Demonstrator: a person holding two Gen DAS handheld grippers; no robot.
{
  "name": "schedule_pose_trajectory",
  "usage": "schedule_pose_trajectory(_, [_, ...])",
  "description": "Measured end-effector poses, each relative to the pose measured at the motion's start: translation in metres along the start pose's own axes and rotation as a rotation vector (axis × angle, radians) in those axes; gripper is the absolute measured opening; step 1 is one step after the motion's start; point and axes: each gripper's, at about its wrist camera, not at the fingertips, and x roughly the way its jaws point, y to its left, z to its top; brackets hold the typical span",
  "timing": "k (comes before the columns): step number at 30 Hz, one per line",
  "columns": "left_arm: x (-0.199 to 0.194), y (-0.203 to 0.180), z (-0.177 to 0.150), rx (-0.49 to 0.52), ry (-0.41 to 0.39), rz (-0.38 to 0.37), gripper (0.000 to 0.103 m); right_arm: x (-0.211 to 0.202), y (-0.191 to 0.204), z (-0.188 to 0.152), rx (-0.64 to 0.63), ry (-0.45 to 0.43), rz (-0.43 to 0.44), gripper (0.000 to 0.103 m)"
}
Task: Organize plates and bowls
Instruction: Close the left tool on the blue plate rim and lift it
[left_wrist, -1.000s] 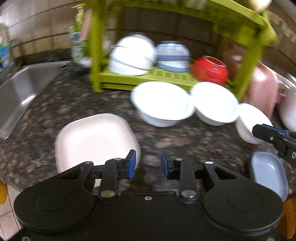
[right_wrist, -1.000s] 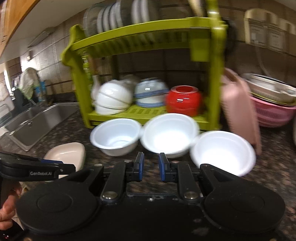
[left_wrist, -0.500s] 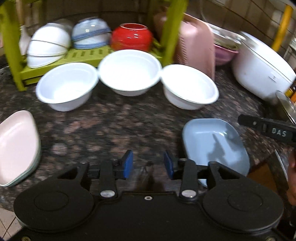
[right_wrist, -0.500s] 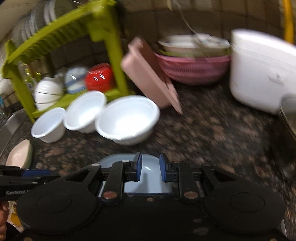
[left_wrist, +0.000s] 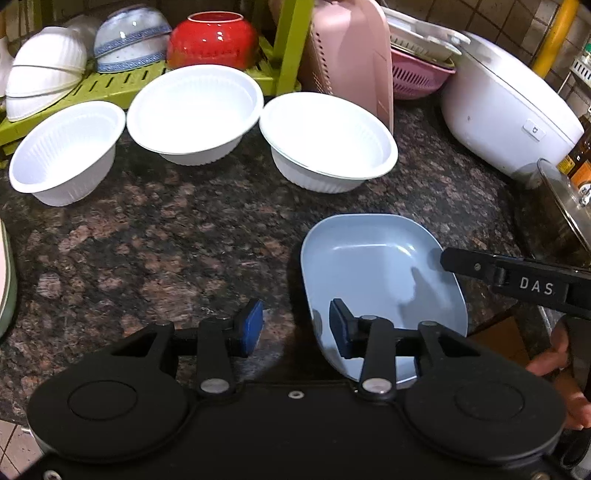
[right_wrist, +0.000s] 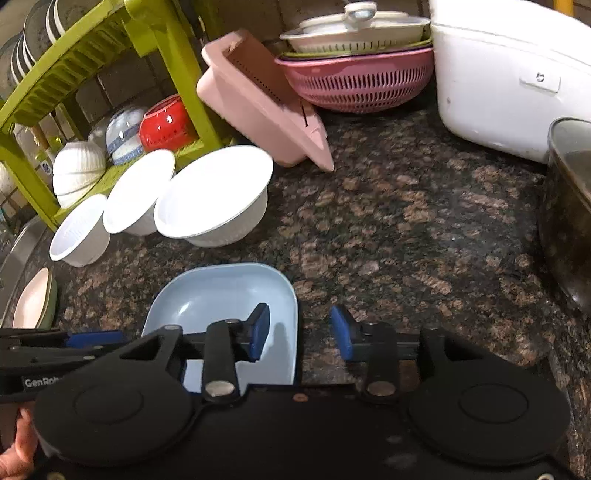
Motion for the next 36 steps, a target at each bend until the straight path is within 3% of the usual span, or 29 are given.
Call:
schedule_pose_trajectory(8, [0.005,-0.004,0.0,0.007,0.013,0.003,0.044,0.006,0.005,-0.002,-0.001,0.026,0.005,0.04])
schedule_pose_trajectory(15, [0.014,-0.009,0.001,-0.008,0.041,-0.022,0.022,0.01,0.0,-0.002,0.015,0.067,0.002,0.017])
schedule_pose_trajectory(18, [0.014,-0.014,0.0,0.008,0.036,-0.021,0.019,0.011,0.002,-0.005,0.002,0.072,-0.001,0.011])
schedule_pose_trajectory(24, [0.013,-0.02,-0.004,0.04,0.017,0.007,0.018,0.005,0.012,-0.005,-0.039,0.035,-0.002,0.011])
schedule_pose_trajectory(36, [-0.013,0.005,-0.006,-0.008,-0.044,0.036,0.018,-0.002,0.041,-0.001,-0.084,0.003,0.047,0.011])
